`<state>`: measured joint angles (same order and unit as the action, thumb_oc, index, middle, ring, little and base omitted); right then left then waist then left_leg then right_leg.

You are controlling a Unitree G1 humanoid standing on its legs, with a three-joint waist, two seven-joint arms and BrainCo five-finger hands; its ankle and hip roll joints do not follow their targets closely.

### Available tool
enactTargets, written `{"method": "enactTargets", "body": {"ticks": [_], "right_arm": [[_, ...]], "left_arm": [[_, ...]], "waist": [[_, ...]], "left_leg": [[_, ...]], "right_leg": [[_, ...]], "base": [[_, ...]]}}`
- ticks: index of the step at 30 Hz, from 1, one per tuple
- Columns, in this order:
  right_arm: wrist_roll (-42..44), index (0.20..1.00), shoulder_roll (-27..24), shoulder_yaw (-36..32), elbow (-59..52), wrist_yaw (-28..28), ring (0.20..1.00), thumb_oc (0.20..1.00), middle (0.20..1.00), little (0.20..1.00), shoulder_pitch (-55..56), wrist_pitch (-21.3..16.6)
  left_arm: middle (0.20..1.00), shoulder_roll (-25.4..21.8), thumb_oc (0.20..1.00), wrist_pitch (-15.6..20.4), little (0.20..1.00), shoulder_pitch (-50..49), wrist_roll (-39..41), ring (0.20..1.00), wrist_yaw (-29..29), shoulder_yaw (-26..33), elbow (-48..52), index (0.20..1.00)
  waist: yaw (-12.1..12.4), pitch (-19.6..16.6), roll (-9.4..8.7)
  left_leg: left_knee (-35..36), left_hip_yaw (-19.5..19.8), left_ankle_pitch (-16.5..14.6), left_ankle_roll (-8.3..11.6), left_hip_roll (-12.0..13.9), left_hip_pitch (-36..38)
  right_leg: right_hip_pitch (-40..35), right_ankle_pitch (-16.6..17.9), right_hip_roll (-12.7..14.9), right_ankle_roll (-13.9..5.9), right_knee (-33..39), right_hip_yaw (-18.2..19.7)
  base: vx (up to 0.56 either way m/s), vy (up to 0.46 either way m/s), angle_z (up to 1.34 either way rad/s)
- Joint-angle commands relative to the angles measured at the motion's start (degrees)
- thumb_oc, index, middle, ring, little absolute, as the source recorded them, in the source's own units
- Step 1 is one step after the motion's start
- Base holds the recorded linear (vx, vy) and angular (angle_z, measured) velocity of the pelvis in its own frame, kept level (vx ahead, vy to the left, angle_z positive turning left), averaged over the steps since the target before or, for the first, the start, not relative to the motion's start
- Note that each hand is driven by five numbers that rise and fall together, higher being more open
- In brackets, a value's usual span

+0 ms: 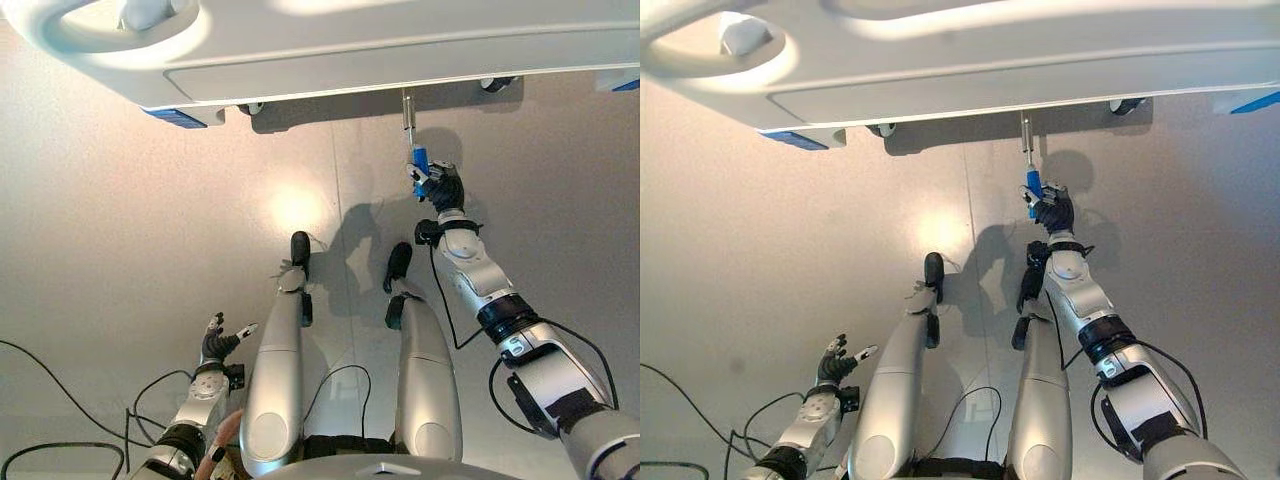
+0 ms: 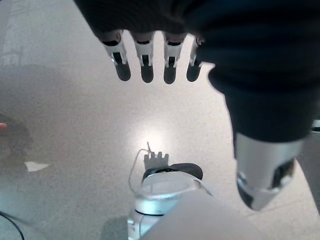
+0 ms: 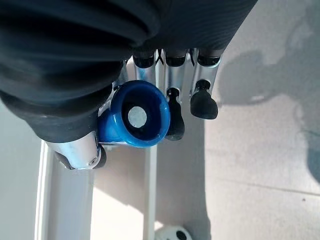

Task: Raise the hospital bed

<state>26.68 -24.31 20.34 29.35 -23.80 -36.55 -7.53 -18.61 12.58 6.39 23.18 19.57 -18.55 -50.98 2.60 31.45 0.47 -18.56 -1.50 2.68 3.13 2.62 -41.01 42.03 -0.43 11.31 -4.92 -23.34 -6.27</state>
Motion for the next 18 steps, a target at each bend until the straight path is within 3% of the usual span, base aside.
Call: {"method": "enactTargets", "body": {"ticks": [1, 18], "right_arm": [[0.7, 0.2, -10.43, -13.69, -12.17, -5.42, 0.2, 0.2, 0.2, 0.2, -4.13, -14.52], [-3.37, 0.2, -13.83, -15.68, -8.36, -8.32, 0.2, 0.2, 0.2, 0.2, -0.45, -11.7]], "left_arm": [[1.0, -0.02, 1.0, -0.18, 1.0, -4.93, -1.72, 1.0, 0.22, 0.18, 0.03, 1.0], [1.0, 0.11, 1.0, 0.13, 1.0, -4.91, -1.67, 1.0, 1.36, 0.91, 0.53, 1.0]], "waist": [[-2.25, -1.65, -0.29], [-2.86, -1.65, -1.09]], "left_leg": [[-0.38, 1.28, 0.15, 4.24, 1.25, 2.14], [-0.29, 1.34, 0.46, 4.38, 1.52, 1.32]], "right_leg": [[-0.99, 0.34, 1.69, -4.54, -1.31, 1.62], [-0.23, 0.92, 1.73, -4.6, -0.9, 1.64]], "base": [[0.0, 0.0, 0.0], [0.0, 0.0, 0.0]]}}
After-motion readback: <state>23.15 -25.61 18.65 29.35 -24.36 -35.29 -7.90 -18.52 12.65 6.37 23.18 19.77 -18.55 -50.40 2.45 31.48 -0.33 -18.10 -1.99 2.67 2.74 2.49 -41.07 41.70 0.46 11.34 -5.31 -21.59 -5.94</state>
